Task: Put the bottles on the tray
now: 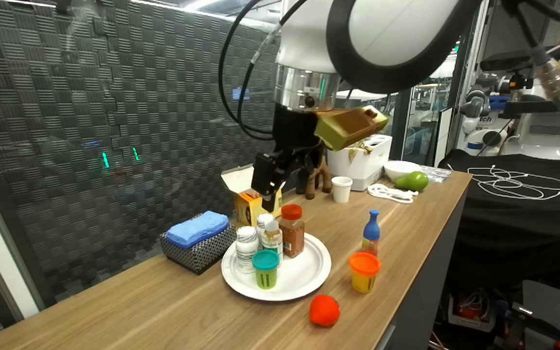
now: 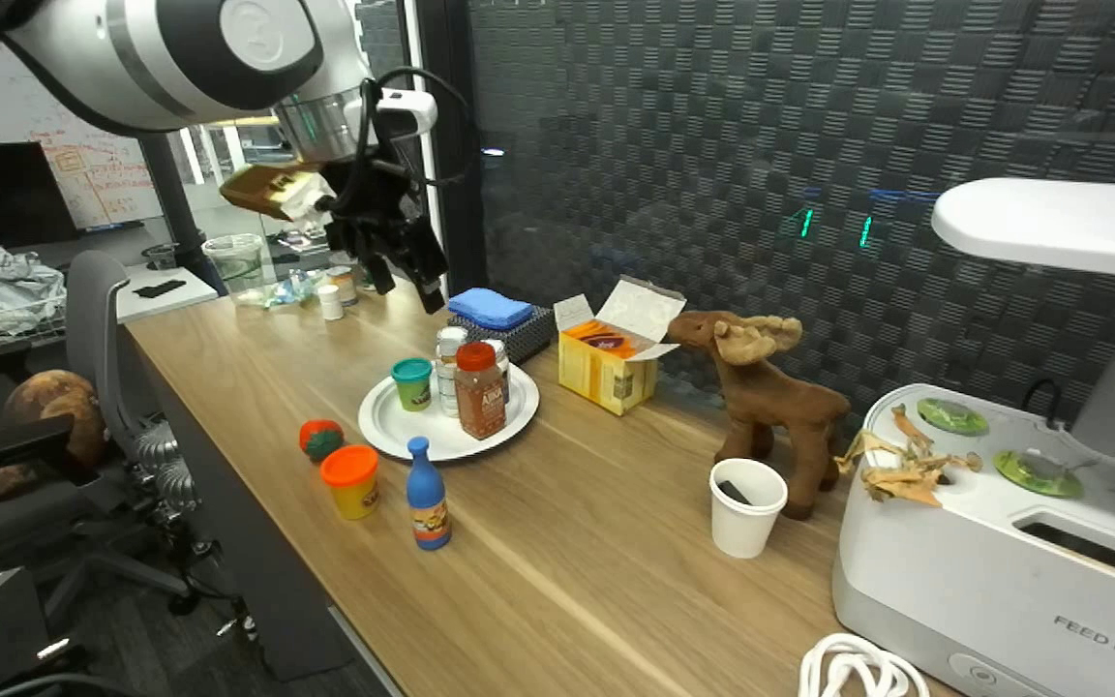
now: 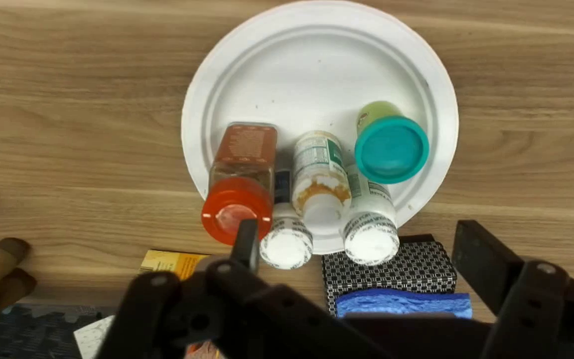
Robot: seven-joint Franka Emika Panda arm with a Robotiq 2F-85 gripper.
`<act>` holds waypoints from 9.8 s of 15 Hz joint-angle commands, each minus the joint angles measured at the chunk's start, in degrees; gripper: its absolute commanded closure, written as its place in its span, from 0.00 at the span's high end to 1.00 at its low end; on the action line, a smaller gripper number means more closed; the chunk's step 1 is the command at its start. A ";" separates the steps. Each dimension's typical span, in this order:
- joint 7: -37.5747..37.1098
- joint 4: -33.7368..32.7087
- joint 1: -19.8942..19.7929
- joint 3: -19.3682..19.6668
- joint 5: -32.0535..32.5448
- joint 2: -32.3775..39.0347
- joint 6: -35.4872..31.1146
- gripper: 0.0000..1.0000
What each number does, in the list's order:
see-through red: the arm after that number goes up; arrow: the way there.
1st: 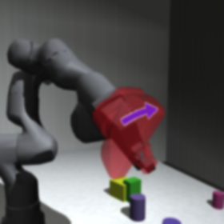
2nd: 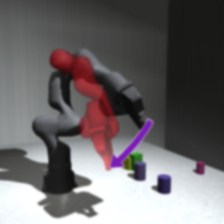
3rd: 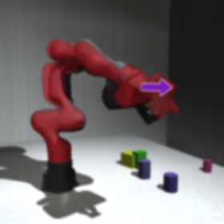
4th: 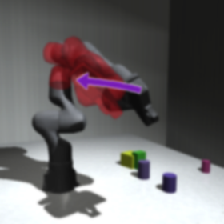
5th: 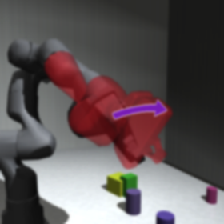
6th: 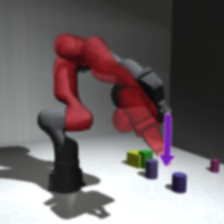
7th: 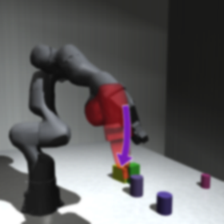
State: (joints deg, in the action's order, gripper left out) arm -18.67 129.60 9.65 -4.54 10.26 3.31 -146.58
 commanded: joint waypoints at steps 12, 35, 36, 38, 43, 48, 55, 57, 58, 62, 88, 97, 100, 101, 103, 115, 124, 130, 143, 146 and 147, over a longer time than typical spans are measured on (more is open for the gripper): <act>7.12 19.28 -4.80 1.45 -15.47 -12.91 5.21 1.00; 16.31 13.71 -5.80 1.07 -15.25 -0.22 2.27 1.00; 16.61 13.74 -5.78 0.96 -15.41 0.01 1.83 1.00; 16.90 13.70 -5.73 0.76 -15.32 0.67 1.40 1.00; 15.56 14.15 -5.45 0.57 -13.08 0.85 -0.51 0.56; 13.17 15.20 -4.88 0.66 -8.55 -1.05 -2.44 0.28; 9.02 13.17 -3.88 -0.43 -3.20 -3.91 -0.84 0.28; 10.05 11.12 -3.80 -0.80 -4.00 -2.66 -0.56 0.28; 10.48 10.02 -3.84 -0.86 -4.16 -1.75 -0.86 0.28; 12.20 5.79 -3.99 -0.78 -4.98 1.80 -1.50 0.28; 11.32 -0.64 -3.37 1.67 -3.64 11.53 -6.12 0.33; 9.43 1.75 -2.64 2.60 -1.53 7.11 -7.93 1.00; 6.00 3.39 -2.16 3.81 1.39 3.33 -7.19 1.00; 5.67 4.40 -2.43 3.70 1.54 1.36 -6.41 0.99; 3.72 6.71 -2.93 3.86 3.00 -2.67 -5.39 1.00; 1.73 17.29 -9.54 3.77 -6.16 -17.02 4.88 1.00; 4.89 15.05 -11.24 5.19 -10.84 -11.83 4.88 1.00; 6.30 13.18 -11.28 5.66 -11.71 -7.78 4.47 1.00; 4.48 11.12 -11.36 5.53 -9.93 -5.69 6.16 0.17; 3.70 11.23 -11.45 5.57 -9.39 -5.81 6.31 0.05; 3.16 11.28 -11.52 5.58 -9.02 -5.96 6.26 0.10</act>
State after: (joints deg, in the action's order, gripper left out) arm -14.22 141.84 -1.64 0.94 0.48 -2.47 -141.46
